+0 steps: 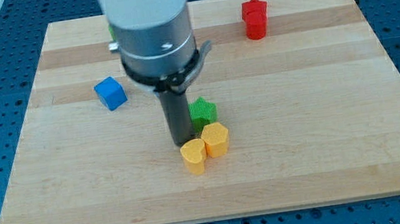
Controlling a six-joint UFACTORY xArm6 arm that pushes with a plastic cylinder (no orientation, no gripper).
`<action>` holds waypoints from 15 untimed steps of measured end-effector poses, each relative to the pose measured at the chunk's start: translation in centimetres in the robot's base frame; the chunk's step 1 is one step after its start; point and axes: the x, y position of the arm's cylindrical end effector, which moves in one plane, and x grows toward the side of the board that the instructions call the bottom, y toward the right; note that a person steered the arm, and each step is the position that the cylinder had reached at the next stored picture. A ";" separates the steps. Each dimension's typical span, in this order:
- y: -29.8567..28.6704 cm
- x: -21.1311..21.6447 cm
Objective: Slide the green star to the right side of the green circle
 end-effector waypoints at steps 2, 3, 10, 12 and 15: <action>7.4 -4.8; 8.8 -5.8; 4.1 -14.5; -3.6 -11.2; -4.9 -12.8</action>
